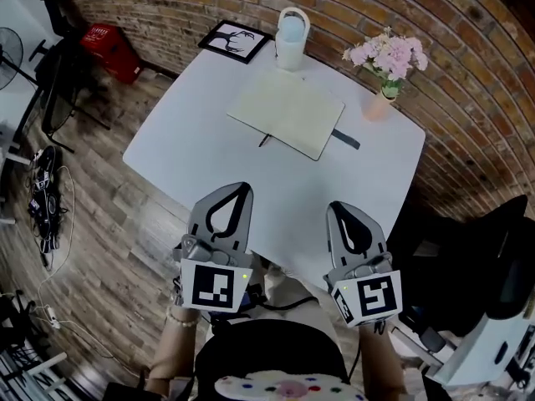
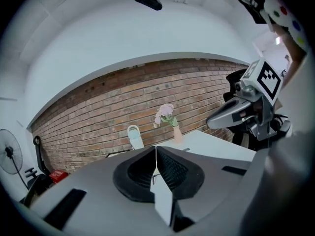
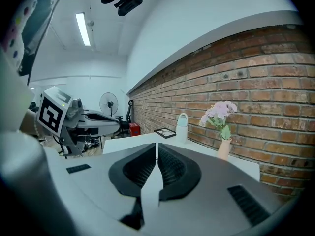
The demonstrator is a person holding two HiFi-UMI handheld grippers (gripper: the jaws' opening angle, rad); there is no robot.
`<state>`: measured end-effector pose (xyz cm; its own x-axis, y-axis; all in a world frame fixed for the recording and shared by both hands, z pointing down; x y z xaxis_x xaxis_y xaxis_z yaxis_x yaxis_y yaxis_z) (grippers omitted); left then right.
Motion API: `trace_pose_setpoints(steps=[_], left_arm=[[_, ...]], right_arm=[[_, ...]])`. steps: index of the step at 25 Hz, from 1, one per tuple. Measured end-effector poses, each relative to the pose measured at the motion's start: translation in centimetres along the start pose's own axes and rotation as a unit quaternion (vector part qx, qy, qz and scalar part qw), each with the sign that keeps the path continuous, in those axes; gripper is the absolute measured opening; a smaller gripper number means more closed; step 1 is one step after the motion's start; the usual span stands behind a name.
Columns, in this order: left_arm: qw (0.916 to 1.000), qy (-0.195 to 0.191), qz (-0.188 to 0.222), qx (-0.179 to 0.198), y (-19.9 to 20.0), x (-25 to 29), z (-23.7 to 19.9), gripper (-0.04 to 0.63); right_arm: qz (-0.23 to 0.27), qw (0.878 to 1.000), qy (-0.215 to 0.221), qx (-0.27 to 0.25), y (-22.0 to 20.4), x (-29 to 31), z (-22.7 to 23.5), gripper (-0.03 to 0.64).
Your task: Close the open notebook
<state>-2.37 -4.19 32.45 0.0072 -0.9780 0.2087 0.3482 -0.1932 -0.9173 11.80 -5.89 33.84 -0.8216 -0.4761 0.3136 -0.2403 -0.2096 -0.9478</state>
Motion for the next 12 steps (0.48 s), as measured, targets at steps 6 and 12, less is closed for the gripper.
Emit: trace_pose_setpoints(steps=[6, 12], left_arm=[[0.9990, -0.037, -0.009, 0.025, -1.6, 3.7, 0.2, 0.028], [0.9941, -0.076, -0.030, 0.071, -3.9, 6.7, 0.6, 0.108]], right_arm=[[-0.014, 1.000, -0.022, 0.011, -0.5, 1.8, 1.4, 0.037], [-0.017, 0.998, -0.049, 0.028, -0.9, 3.6, 2.9, 0.037]])
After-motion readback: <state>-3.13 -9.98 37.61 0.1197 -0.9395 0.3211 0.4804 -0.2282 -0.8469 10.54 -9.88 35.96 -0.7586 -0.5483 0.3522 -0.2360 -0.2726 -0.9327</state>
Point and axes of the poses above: the fingertips, and each gripper's own axes: x forward along the fingers, z to its right, y out of its top, the point moved 1 cm from there along -x, backward along the fingers, and after that the axes turned 12 degrees about y, right-handed, at the moved point
